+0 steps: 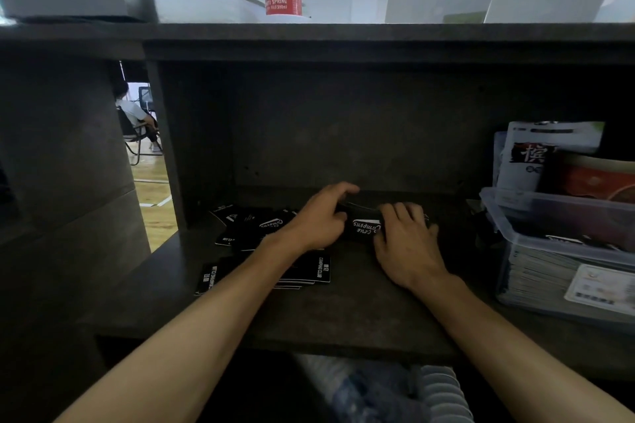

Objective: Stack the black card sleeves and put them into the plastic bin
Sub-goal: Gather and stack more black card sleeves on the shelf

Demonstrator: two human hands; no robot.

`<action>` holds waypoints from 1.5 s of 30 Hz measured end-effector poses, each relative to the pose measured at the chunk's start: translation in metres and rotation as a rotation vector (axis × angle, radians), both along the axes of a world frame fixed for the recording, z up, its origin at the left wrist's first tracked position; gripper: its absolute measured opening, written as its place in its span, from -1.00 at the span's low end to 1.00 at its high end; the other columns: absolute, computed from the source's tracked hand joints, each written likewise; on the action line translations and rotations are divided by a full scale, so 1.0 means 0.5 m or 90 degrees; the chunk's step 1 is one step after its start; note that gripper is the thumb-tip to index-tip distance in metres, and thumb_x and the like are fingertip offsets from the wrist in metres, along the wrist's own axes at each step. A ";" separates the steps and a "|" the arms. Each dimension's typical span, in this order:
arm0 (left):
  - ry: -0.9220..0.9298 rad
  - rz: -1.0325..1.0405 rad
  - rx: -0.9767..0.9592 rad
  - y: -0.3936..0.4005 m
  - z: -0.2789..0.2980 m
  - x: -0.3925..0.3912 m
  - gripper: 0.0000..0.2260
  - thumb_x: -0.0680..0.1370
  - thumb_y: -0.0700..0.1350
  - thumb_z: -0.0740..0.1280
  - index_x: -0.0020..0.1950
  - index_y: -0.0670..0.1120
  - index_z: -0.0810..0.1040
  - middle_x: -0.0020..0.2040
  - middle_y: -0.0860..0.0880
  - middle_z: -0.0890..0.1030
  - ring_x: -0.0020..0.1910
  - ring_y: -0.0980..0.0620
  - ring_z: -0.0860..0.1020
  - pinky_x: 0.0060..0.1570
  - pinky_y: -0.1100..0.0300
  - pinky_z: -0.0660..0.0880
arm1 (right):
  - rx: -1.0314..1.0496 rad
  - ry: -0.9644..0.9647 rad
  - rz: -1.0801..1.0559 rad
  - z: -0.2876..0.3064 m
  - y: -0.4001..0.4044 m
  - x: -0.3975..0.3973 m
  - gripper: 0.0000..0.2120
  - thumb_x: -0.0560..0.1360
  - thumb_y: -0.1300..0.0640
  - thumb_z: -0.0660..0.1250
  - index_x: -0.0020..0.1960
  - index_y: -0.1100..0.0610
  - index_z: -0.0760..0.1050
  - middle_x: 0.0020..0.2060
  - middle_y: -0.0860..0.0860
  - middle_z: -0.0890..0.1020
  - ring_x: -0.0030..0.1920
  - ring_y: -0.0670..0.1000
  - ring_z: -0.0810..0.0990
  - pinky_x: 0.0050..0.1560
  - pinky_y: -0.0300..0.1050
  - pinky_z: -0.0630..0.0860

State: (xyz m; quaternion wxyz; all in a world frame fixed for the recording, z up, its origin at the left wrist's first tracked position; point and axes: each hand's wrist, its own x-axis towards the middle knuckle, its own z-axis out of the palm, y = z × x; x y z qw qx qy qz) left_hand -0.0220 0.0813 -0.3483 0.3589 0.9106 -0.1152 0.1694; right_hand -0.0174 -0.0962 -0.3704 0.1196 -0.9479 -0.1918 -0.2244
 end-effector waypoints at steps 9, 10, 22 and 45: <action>0.231 0.009 0.180 0.100 0.055 -0.126 -0.70 0.38 0.19 0.52 0.05 0.15 0.61 -0.03 0.14 0.61 -0.03 0.21 0.58 -0.02 0.24 0.50 | -0.006 -0.006 0.005 0.000 0.002 -0.001 -0.53 0.55 0.11 0.29 0.42 0.03 0.28 0.39 0.03 0.38 0.48 0.04 0.19 0.33 0.30 0.29; 0.257 0.012 0.201 0.104 0.060 -0.141 -0.61 0.36 0.22 0.52 0.12 0.13 0.60 0.01 0.16 0.59 0.00 0.22 0.56 -0.01 0.26 0.48 | -0.001 -0.005 0.007 0.001 0.002 -0.003 -0.53 0.55 0.12 0.30 0.42 0.02 0.28 0.35 0.02 0.40 0.42 0.04 0.26 0.30 0.27 0.33; 0.212 0.028 0.286 0.096 0.044 -0.199 -0.77 0.59 0.06 0.33 0.23 0.12 0.61 0.24 0.16 0.59 0.30 0.14 0.46 0.35 0.11 0.35 | 0.025 -0.004 0.021 0.006 0.001 -0.008 -0.49 0.53 0.12 0.34 0.43 -0.01 0.28 0.30 0.01 0.42 0.31 0.06 0.34 0.30 0.21 0.37; -0.130 0.192 0.442 0.026 0.043 -0.099 -0.70 0.61 -0.15 0.24 0.27 0.16 0.52 0.11 0.02 0.54 0.25 -0.05 0.34 0.31 -0.36 0.19 | 0.040 -0.005 0.026 0.005 0.000 -0.005 -0.54 0.56 0.04 0.27 0.43 0.01 0.30 0.30 0.01 0.43 0.30 0.04 0.35 0.30 0.17 0.37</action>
